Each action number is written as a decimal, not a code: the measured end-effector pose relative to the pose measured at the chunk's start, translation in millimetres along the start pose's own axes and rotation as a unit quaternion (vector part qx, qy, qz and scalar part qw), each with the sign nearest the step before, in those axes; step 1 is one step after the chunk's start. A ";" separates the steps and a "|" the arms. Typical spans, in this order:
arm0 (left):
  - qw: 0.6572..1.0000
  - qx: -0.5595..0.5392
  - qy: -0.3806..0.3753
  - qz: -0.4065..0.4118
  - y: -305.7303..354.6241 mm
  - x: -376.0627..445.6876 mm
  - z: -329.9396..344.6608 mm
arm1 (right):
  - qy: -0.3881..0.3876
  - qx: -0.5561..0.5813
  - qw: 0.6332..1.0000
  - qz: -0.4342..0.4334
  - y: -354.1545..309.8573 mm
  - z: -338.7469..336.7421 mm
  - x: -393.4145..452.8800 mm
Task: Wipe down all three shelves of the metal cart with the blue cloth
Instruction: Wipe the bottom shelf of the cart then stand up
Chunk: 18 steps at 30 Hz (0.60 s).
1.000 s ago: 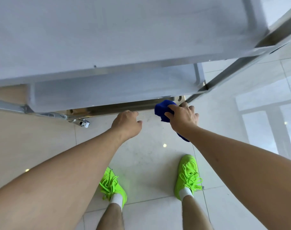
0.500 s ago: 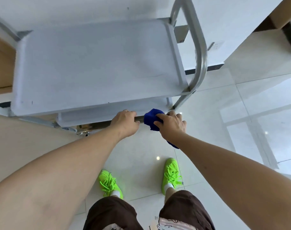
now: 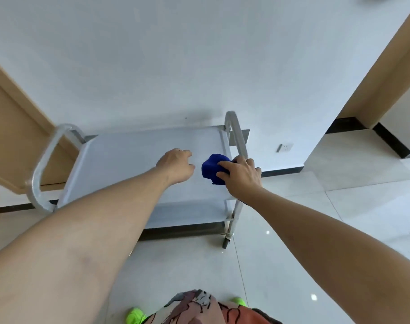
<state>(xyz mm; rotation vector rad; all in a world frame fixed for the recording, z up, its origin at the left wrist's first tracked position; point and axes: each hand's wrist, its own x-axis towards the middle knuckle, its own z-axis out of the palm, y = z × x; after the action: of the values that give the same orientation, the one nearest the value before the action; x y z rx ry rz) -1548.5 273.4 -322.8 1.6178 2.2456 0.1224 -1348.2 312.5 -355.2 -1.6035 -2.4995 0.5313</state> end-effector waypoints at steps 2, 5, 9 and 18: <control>1.000 -0.002 0.024 0.003 21.6 4.3 -13.2 | 0.014 -0.009 1.000 -0.013 11.8 -22.8 9.7; 0.999 -0.007 0.051 0.007 49.5 12.7 -30.3 | 0.018 -0.025 0.999 -0.031 28.2 -50.5 26.0; 0.997 -0.009 0.072 0.013 73.6 28.0 -45.9 | 0.022 -0.035 0.998 -0.042 41.8 -72.1 51.9; 0.997 -0.027 0.066 0.022 85.4 99.3 -37.0 | 0.044 -0.092 0.992 -0.069 60.0 -59.0 129.2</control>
<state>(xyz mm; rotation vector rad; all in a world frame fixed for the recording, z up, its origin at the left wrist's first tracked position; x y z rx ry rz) -1511.6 399.9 -288.7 1.6767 2.2832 0.3081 -1335.3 464.4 -332.6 -1.4609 -2.6316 0.2148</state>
